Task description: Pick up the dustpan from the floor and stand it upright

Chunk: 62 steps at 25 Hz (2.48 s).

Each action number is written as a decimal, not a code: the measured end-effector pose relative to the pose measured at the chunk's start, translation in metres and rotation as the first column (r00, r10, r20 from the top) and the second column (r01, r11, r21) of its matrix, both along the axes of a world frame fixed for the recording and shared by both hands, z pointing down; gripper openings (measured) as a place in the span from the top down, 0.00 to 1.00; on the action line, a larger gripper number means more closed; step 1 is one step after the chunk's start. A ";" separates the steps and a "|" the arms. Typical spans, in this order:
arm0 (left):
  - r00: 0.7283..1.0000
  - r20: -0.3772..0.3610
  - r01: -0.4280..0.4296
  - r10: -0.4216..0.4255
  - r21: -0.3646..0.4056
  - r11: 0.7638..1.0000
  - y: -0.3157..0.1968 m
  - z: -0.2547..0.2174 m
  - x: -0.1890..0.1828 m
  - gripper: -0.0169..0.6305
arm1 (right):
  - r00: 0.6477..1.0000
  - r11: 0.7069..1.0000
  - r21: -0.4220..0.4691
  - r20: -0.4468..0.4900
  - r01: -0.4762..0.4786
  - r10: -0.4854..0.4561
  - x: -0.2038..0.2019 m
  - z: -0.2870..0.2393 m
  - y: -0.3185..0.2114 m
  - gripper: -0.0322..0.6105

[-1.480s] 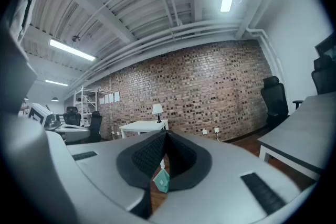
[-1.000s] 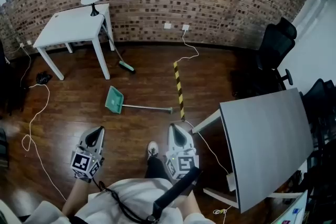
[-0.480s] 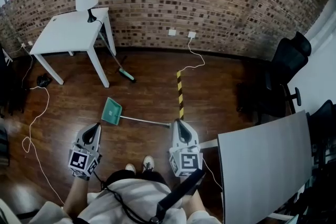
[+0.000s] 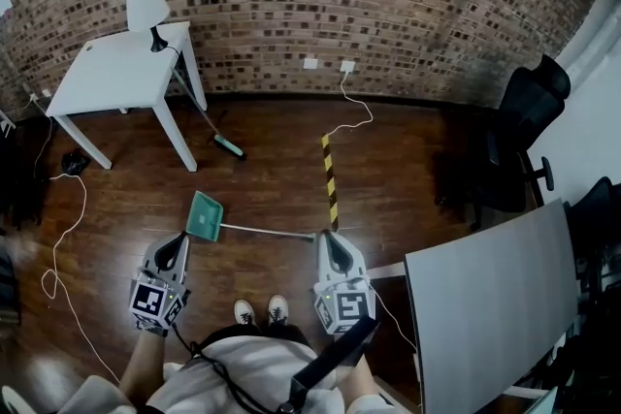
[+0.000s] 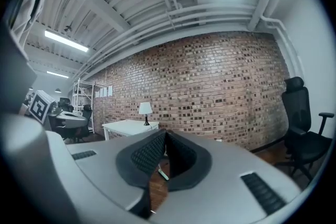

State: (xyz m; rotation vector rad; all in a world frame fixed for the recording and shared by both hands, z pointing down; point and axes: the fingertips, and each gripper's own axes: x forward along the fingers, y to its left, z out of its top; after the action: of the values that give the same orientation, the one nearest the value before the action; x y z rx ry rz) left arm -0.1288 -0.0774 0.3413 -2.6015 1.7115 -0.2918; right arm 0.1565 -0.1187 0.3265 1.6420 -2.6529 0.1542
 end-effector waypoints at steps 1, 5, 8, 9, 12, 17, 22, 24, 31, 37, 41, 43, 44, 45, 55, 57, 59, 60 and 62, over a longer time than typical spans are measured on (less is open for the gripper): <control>1.000 -0.002 -0.007 0.007 -0.008 1.000 0.000 0.005 -0.002 0.96 | 1.000 1.000 -0.009 -0.006 -0.012 0.012 -0.001 0.004 0.001 0.93; 1.000 -0.012 -0.014 0.013 -0.042 0.999 -0.003 0.020 -0.021 0.96 | 0.996 0.995 -0.052 -0.044 -0.085 0.083 0.000 0.016 0.007 0.93; 0.999 -0.018 -0.030 0.028 -0.081 0.996 -0.008 0.043 -0.034 0.96 | 0.988 0.988 -0.081 -0.095 -0.128 0.120 0.005 0.031 0.015 0.93; 0.999 -0.014 -0.036 0.035 -0.098 0.995 -0.011 0.053 -0.038 0.96 | 0.986 0.986 -0.098 -0.112 -0.137 0.126 0.007 0.040 0.018 0.93; 0.998 0.000 -0.062 0.063 -0.146 0.987 -0.021 0.084 -0.039 0.96 | 0.980 0.974 -0.167 -0.150 -0.156 0.131 0.020 0.075 0.019 0.85; 0.995 0.029 -0.085 0.092 -0.177 0.981 -0.068 0.137 -0.032 0.96 | 0.969 0.947 -0.233 -0.158 -0.223 0.189 0.057 0.149 -0.018 0.80; 0.996 0.013 -0.078 0.083 -0.231 0.970 -0.094 0.223 -0.027 0.96 | 0.959 0.925 -0.309 -0.243 -0.221 0.148 0.067 0.257 -0.044 0.75; 0.996 0.019 -0.080 0.087 -0.244 0.966 -0.114 0.265 -0.022 0.96 | 0.970 0.918 -0.339 -0.194 -0.206 0.146 0.066 0.302 -0.065 0.73; 0.997 -0.017 -0.082 0.080 -0.292 0.953 -0.172 0.415 0.002 0.97 | 0.977 0.885 -0.425 -0.174 -0.190 0.126 0.068 0.472 -0.110 0.73; 0.997 -0.025 -0.083 0.079 -0.318 0.945 -0.209 0.504 0.015 0.97 | 0.964 0.844 -0.484 -0.230 -0.231 0.132 0.073 0.595 -0.121 0.73; 0.992 -0.009 -0.121 0.124 -0.301 0.946 -0.231 0.536 0.017 0.97 | 0.951 0.822 -0.507 -0.283 -0.259 0.125 0.079 0.668 -0.128 0.73; 0.990 0.005 -0.135 0.143 -0.294 0.946 -0.243 0.560 0.017 0.97 | 0.946 0.816 -0.516 -0.303 -0.261 0.112 0.082 0.706 -0.135 0.73; 0.989 0.012 -0.136 0.146 -0.290 0.947 -0.248 0.574 0.017 0.97 | 0.945 0.813 -0.521 -0.311 -0.260 0.104 0.085 0.726 -0.139 0.73; 0.989 0.017 -0.134 0.145 -0.286 0.949 -0.254 0.590 0.016 0.97 | 0.943 0.811 -0.525 -0.320 -0.258 0.092 0.087 0.747 -0.143 0.72; 0.989 0.077 -0.098 0.126 -0.300 0.949 -0.285 0.705 -0.001 0.97 | 0.911 0.755 -0.600 -0.412 -0.266 -0.006 0.107 0.929 -0.147 0.68; 0.991 0.074 -0.079 0.108 -0.316 0.945 -0.288 0.714 -0.005 0.97 | 0.913 0.750 -0.605 -0.409 -0.268 -0.003 0.105 0.949 -0.151 0.68; 0.993 0.072 -0.063 0.093 -0.340 0.938 -0.287 0.722 -0.007 0.97 | 0.914 0.756 -0.598 -0.407 -0.266 0.000 0.103 0.962 -0.159 0.68; 0.991 0.088 -0.062 0.099 -0.349 0.935 -0.286 0.728 -0.009 0.97 | 0.913 0.760 -0.592 -0.408 -0.268 0.004 0.103 0.967 -0.164 0.68; 0.981 0.142 -0.072 0.130 -0.357 0.931 -0.281 0.744 -0.015 0.97 | 0.915 0.766 -0.577 -0.402 -0.282 0.035 0.104 0.975 -0.175 0.68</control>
State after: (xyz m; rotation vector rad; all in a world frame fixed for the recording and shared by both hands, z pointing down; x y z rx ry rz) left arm -0.1439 -0.3584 1.0858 -2.7929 1.5890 -0.8563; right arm 0.2606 -0.2938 1.3018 1.4687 -1.8738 0.5963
